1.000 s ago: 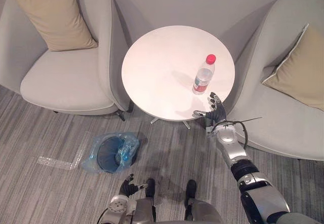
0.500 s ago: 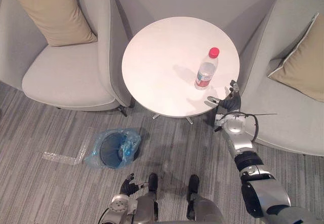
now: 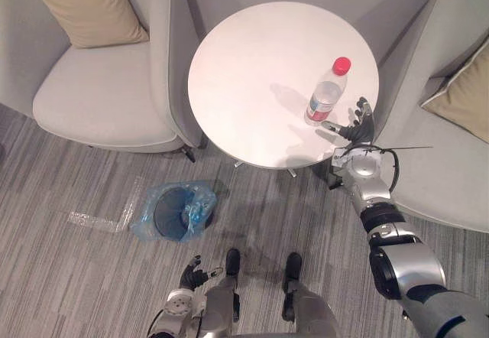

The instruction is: Gather rubbish on tea table into small bin, then transfer packed bag to large trash can.

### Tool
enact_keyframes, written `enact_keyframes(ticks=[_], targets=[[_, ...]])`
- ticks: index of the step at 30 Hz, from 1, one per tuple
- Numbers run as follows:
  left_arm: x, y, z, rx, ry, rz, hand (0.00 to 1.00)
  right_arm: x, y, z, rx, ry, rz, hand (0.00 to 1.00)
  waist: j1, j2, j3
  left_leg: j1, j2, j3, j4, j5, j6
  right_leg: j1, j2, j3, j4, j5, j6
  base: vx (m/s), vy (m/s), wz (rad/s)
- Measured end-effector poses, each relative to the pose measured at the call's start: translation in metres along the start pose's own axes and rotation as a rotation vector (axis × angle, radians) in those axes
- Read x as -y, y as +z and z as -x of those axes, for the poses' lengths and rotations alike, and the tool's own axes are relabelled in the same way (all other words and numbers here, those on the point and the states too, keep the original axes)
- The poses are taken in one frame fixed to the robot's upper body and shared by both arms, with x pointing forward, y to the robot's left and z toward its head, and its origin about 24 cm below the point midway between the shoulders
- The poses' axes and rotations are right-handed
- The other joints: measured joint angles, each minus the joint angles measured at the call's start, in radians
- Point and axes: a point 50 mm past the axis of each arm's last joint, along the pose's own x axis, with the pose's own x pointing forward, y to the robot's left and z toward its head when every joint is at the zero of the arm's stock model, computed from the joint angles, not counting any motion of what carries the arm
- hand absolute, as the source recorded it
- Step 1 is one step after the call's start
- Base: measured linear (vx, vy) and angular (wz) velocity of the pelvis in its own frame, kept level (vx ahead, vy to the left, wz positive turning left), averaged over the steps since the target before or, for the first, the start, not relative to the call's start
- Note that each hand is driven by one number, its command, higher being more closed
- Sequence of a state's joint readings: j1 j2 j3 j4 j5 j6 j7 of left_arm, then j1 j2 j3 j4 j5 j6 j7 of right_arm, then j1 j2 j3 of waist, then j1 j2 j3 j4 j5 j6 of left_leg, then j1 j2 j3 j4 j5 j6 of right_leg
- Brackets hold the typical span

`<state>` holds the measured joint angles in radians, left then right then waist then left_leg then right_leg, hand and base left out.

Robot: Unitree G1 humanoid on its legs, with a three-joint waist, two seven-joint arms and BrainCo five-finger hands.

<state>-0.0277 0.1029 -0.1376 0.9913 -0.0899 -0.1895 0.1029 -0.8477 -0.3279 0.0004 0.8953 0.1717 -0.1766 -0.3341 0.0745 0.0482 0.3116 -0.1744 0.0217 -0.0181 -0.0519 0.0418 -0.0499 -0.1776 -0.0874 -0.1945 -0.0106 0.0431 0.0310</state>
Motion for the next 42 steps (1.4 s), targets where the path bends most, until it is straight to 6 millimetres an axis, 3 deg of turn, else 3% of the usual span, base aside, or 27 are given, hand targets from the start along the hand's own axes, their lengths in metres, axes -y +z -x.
enact_keyframes(ticks=[1,2,7,11,18,22,25,28,31,35,42], targets=[[0.000,0.002,0.000,0.009,0.001,0.009,0.00,-0.001,0.005,-0.003,0.005,-0.002,-0.008,0.00,0.001,-0.001,0.012,0.000,-0.002,-0.004,0.001,0.000,0.000,0.004,-0.002,-0.002,-0.002,0.000,0.000,0.02,0.019,0.08],[0.000,0.003,-0.001,0.013,0.002,0.014,0.00,0.000,0.008,-0.006,0.007,-0.005,-0.009,1.00,0.002,-0.001,0.018,0.000,-0.002,-0.007,0.001,0.000,0.000,0.004,-0.002,-0.003,-0.002,0.002,0.000,0.02,0.024,0.13],[0.000,0.011,-0.002,0.045,0.002,0.033,0.00,0.015,0.034,-0.022,0.051,-0.042,-0.014,1.00,0.016,-0.002,0.043,-0.022,-0.009,-0.037,0.002,0.005,0.006,0.004,-0.009,-0.010,-0.015,0.015,-0.001,0.01,0.033,0.17],[0.001,0.013,-0.002,0.055,0.000,0.033,0.00,0.015,0.037,-0.025,0.049,-0.046,-0.019,1.00,0.025,-0.003,0.045,-0.027,-0.015,-0.051,0.003,0.005,0.006,0.005,-0.015,-0.009,-0.014,0.015,-0.001,0.03,0.032,0.13],[0.002,0.015,-0.002,0.061,-0.006,0.032,0.00,0.013,0.039,-0.023,0.061,-0.037,-0.033,1.00,0.032,-0.004,0.047,-0.021,-0.014,-0.056,0.004,0.004,0.007,0.016,-0.019,0.021,-0.011,0.017,0.004,0.03,0.026,0.06],[0.002,0.013,-0.002,0.050,-0.008,0.028,0.00,0.011,0.050,-0.011,0.175,0.000,-0.063,1.00,0.031,-0.004,0.047,-0.001,-0.013,-0.049,0.016,-0.007,0.020,0.025,-0.023,0.057,0.007,0.016,0.005,0.02,0.026,-0.08],[0.002,0.011,-0.002,0.040,-0.014,0.024,0.00,0.013,0.046,0.007,0.236,0.031,-0.069,1.00,0.017,-0.004,0.046,0.009,-0.015,-0.042,0.046,-0.025,0.026,0.034,-0.026,0.076,0.023,0.015,0.007,0.01,0.039,-0.09],[0.002,0.010,-0.002,0.034,-0.028,0.005,0.00,0.012,0.027,0.034,0.253,0.081,-0.035,1.00,0.007,-0.009,0.042,0.022,-0.017,-0.021,0.056,-0.035,0.026,0.040,-0.029,0.095,0.033,0.012,0.012,0.01,0.028,-0.13],[0.002,0.004,-0.001,0.004,-0.036,-0.032,0.00,0.007,-0.002,0.072,0.214,0.145,-0.020,1.00,-0.022,-0.014,0.026,0.052,-0.021,-0.002,0.055,-0.037,0.024,0.058,-0.035,0.108,0.042,0.001,0.033,-0.01,-0.006,-0.17],[0.001,-0.012,0.003,-0.064,-0.040,-0.079,0.00,0.006,-0.037,0.120,0.118,0.206,0.001,1.00,-0.029,-0.040,-0.070,0.076,-0.018,0.042,0.055,-0.057,0.018,0.060,-0.033,0.148,0.037,-0.016,0.057,-0.01,-0.031,-0.36],[0.001,-0.031,0.010,-0.130,-0.062,-0.123,0.00,0.001,-0.071,0.180,-0.022,0.293,0.032,1.00,-0.073,-0.073,-0.169,0.142,-0.011,0.115,0.054,-0.080,0.008,0.110,-0.025,0.206,-0.013,-0.025,0.067,-0.08,-0.038,-0.36]])
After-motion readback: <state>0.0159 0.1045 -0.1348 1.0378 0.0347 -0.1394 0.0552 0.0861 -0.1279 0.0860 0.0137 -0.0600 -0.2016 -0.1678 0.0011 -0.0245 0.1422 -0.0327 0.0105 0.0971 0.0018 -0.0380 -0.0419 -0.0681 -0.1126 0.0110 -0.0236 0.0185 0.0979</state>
